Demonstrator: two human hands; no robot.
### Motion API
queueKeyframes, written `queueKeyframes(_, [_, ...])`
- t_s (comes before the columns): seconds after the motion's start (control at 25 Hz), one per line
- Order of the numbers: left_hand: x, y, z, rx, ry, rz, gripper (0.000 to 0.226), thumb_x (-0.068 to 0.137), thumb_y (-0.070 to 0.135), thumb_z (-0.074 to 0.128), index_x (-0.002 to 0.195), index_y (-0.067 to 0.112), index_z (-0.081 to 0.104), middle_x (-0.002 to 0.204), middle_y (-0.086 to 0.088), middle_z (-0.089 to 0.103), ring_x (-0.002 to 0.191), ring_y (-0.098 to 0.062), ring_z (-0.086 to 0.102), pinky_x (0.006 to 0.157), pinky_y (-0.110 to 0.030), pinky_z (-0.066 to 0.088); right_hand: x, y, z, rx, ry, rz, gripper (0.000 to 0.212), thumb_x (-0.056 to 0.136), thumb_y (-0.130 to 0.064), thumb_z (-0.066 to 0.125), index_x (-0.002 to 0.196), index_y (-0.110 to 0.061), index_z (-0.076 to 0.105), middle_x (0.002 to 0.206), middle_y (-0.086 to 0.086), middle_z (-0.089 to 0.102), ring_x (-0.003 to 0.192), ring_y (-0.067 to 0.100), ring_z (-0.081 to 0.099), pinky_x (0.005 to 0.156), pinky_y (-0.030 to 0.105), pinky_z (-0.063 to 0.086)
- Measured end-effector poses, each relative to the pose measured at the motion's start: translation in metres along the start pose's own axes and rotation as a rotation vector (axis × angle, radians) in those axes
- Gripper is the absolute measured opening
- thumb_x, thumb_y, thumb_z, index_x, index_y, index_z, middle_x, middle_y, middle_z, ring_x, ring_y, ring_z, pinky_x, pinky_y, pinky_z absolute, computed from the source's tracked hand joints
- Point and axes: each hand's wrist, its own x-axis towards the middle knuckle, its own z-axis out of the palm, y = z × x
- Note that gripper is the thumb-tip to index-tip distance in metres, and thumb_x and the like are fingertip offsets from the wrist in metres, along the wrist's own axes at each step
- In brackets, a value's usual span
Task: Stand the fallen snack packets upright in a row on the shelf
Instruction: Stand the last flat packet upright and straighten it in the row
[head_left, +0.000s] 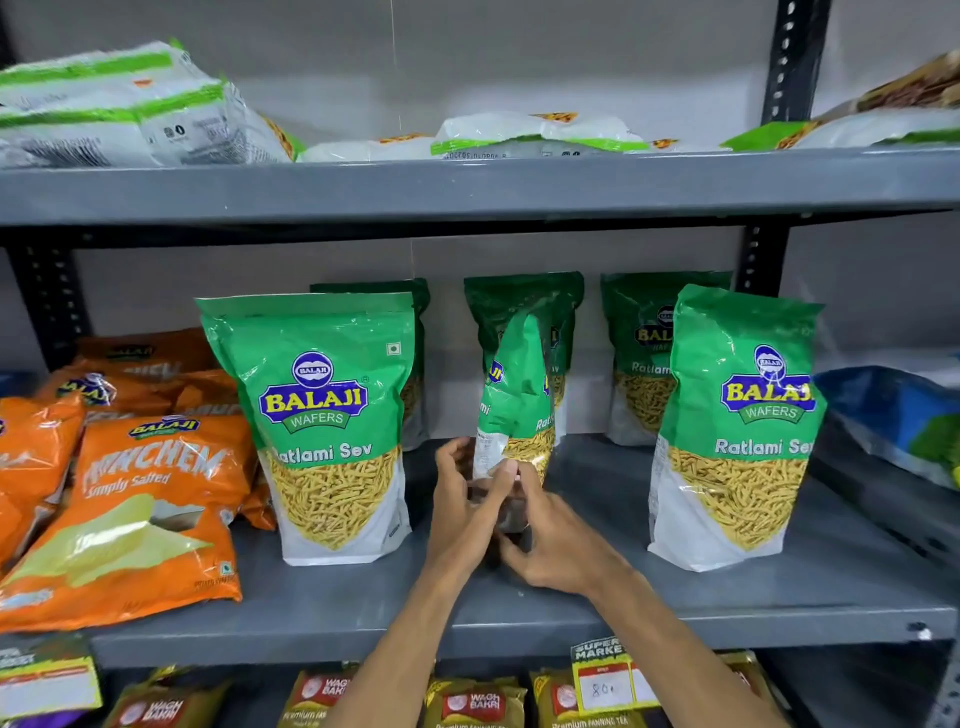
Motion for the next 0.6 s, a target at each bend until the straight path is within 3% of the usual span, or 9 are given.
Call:
queueKeyframes(0.08, [0.001,-0.002,0.000,-0.026,-0.020,-0.021,0.069,0.075,0.072,0.065,0.126,0.031,0.046,0.119,0.018,0.067,0.112,0.000,0.066,0.092,-0.024,0.054,-0.001,-0.002,0.000,0.032,-0.019,-0.041,0.046,0.083,-0.023,0.058,0.125,-0.030,0.037,0.100,-0.003,0.071,0.083,0.018,0.069,0.069,0.042,0.057])
queueKeyframes(0.16, [0.002,-0.003,0.001,-0.008,-0.062,-0.030,0.060,0.078,0.071,0.062,0.125,0.037,0.047,0.119,0.018,0.068,0.111,0.000,0.067,0.089,-0.020,0.054,-0.001,-0.001,-0.004,0.123,0.203,-0.099,0.031,0.081,-0.010,0.055,0.105,-0.028,0.048,0.083,-0.006,0.063,0.069,0.012,0.059,0.059,0.031,0.049])
queueKeyframes(0.24, [0.003,-0.004,0.002,0.045,-0.074,-0.039,0.053,0.080,0.068,0.063,0.124,0.042,0.047,0.117,0.022,0.068,0.110,0.003,0.065,0.087,-0.014,0.051,0.002,0.008,-0.008,0.231,0.534,-0.042,0.034,0.080,0.002,0.055,0.097,-0.027,0.051,0.087,-0.002,0.058,0.074,0.012,0.055,0.065,0.020,0.044])
queueKeyframes(0.32, [0.007,-0.009,0.002,0.094,-0.049,-0.029,0.045,0.084,0.052,0.069,0.121,0.041,0.047,0.114,0.019,0.069,0.107,0.005,0.065,0.085,-0.011,0.051,0.006,0.016,-0.013,0.346,0.684,0.167,0.042,0.089,0.003,0.061,0.113,-0.028,0.048,0.107,0.001,0.058,0.094,0.014,0.058,0.073,0.016,0.046])
queueKeyframes(0.4, [0.012,-0.016,0.001,0.153,0.004,-0.003,0.041,0.089,0.030,0.069,0.124,0.029,0.049,0.118,0.011,0.068,0.109,-0.003,0.066,0.090,-0.021,0.053,0.012,0.025,-0.013,0.480,0.566,0.392,0.053,0.097,-0.008,0.063,0.142,-0.024,0.038,0.134,-0.006,0.051,0.123,0.011,0.051,0.092,0.013,0.044])
queueKeyframes(0.48, [0.015,-0.020,0.001,0.163,0.055,-0.001,0.034,0.093,0.020,0.063,0.123,0.023,0.047,0.118,0.005,0.067,0.111,-0.013,0.065,0.091,-0.027,0.052,0.017,0.031,-0.009,0.584,0.356,0.468,0.067,0.101,-0.018,0.061,0.157,-0.023,0.024,0.145,-0.011,0.049,0.137,0.009,0.047,0.111,0.024,0.037])
queueKeyframes(0.56, [0.017,-0.021,0.001,0.180,0.104,-0.025,0.027,0.097,0.016,0.057,0.118,0.025,0.043,0.112,0.002,0.065,0.108,-0.020,0.065,0.086,-0.028,0.049,0.018,0.033,-0.008,0.573,0.281,0.446,0.071,0.099,-0.021,0.064,0.158,-0.024,0.024,0.137,-0.010,0.061,0.127,0.003,0.058,0.113,0.031,0.043])
queueKeyframes(0.6, [0.018,-0.021,0.001,0.191,0.132,-0.042,0.024,0.098,0.014,0.054,0.116,0.024,0.042,0.109,0.000,0.064,0.107,-0.025,0.064,0.084,-0.030,0.048,0.018,0.034,-0.006,0.541,0.302,0.447,0.073,0.097,-0.023,0.068,0.157,-0.023,0.025,0.127,-0.011,0.065,0.113,-0.007,0.063,0.105,0.027,0.049])
